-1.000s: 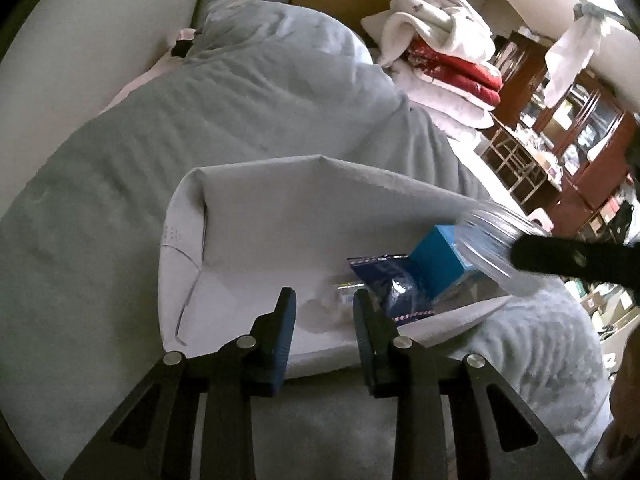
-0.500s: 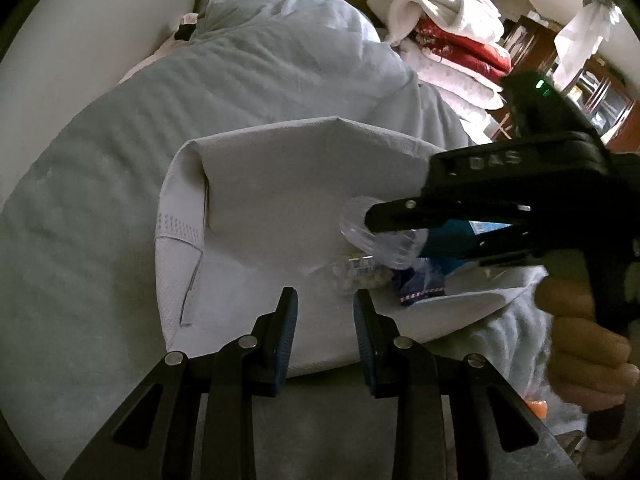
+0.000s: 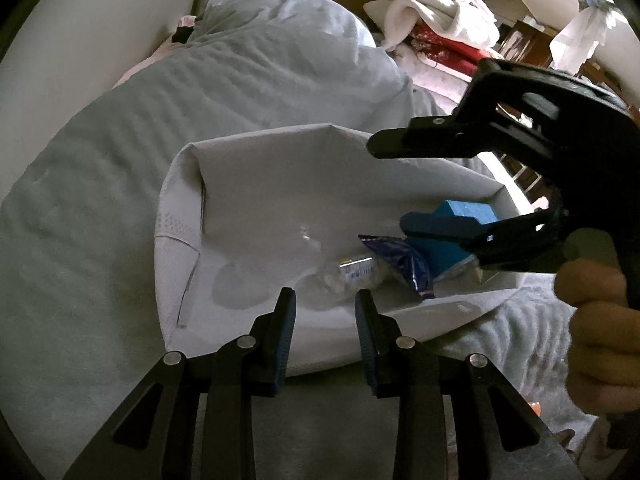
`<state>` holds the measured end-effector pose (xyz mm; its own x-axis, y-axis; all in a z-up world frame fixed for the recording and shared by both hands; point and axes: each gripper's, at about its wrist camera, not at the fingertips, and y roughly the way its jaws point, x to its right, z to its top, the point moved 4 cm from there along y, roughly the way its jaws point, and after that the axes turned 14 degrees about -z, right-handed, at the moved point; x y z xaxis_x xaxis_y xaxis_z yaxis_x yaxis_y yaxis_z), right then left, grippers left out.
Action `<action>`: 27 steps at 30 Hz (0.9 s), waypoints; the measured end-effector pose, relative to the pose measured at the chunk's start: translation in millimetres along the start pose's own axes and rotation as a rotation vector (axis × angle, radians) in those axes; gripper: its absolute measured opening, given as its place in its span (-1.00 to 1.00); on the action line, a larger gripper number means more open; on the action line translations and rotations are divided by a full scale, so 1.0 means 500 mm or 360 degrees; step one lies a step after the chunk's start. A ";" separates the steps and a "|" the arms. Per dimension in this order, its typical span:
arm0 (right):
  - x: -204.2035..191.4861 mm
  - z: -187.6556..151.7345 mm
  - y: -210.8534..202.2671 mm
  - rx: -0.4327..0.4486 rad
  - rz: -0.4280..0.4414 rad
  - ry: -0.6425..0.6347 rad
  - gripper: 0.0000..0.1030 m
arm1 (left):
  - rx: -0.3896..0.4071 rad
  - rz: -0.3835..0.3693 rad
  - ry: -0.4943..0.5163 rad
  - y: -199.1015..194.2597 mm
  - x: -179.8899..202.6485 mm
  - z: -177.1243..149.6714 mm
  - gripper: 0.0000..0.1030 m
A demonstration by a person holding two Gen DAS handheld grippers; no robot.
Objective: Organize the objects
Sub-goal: 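Grasp the checkered cloth from the clutter with the right gripper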
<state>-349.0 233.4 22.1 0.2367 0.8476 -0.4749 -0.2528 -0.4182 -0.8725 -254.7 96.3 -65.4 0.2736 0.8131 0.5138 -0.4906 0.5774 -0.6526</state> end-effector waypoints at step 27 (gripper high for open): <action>0.018 -0.238 -0.172 0.0314 -0.0202 -0.0695 0.17 | 0.0164 -0.0109 -0.0041 -0.073 0.028 0.005 -0.34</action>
<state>-213.3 238.0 79.1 -0.1272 0.9632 -0.2367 -0.4303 -0.2686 -0.8618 -234.8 86.4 -33.2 0.2887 0.7689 0.5705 -0.5542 0.6201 -0.5553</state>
